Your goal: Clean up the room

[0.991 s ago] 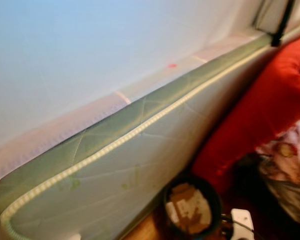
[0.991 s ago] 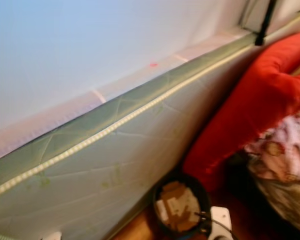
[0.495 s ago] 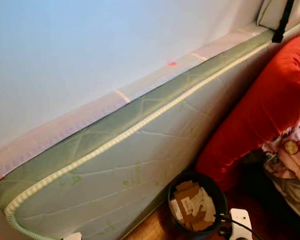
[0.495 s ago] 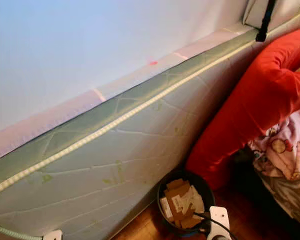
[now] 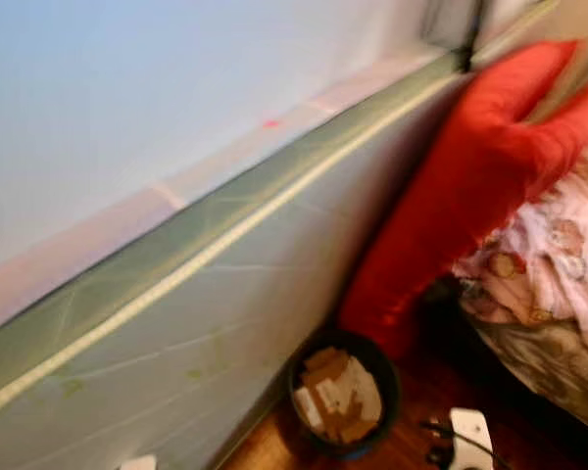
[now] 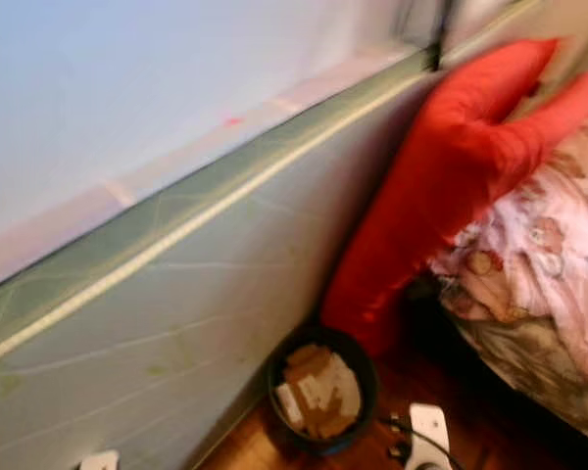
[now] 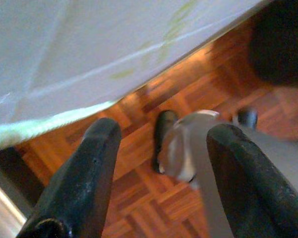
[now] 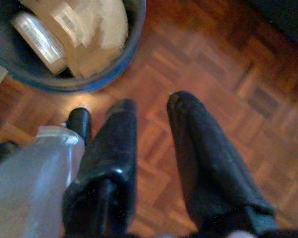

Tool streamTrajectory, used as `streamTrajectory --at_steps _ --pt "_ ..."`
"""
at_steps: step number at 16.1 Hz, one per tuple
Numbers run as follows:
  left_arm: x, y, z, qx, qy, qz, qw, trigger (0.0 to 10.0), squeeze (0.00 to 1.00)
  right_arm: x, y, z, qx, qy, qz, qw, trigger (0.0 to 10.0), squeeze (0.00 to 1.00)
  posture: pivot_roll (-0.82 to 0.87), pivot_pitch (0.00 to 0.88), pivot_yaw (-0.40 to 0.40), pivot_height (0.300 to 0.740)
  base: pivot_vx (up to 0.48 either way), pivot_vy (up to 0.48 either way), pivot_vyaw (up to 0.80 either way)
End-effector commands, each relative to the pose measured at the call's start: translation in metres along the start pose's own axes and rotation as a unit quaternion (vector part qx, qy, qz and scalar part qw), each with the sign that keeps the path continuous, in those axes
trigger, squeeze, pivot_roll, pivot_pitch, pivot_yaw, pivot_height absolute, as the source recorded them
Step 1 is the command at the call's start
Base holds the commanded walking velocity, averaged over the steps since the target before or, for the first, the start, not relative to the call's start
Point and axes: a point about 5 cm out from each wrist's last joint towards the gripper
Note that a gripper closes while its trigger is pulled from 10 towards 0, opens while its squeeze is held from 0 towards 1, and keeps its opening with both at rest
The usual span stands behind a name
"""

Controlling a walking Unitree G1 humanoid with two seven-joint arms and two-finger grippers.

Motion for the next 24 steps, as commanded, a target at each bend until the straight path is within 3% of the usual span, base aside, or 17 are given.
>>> streamTrajectory --at_steps 1,7,24 --pt "0.0237 -0.0016 0.0075 -0.015 -0.018 0.089 0.996 10.0 0.0 -0.026 0.0384 -0.0128 0.022 -0.054 0.044 0.997 10.0 0.0 0.05 0.0 -0.01 0.74 0.0 -0.289 -0.67" --pt "0.0241 -0.0022 0.0075 -0.017 -0.018 0.091 0.996 10.0 0.0 -0.0253 0.0375 -0.0125 0.017 -0.042 0.065 0.997 10.0 0.0 0.05 0.0 -0.005 0.74 0.0 -0.288 -0.07" --pt "0.0242 -0.0025 0.0074 -0.02 -0.018 0.088 0.996 10.0 0.0 -0.025 0.0369 -0.0124 0.018 -0.04 0.065 0.997 10.0 0.0 0.05 0.0 -0.002 0.74 0.0 -0.284 0.0"
Point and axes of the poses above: a point about 5 cm out from each wrist's last joint towards the gripper, its own z axis pointing out of the wrist towards the gripper, its own x axis along the axis of the wrist's last joint, y = z × x, and after that the axes turned 3 degrees about z, right-handed
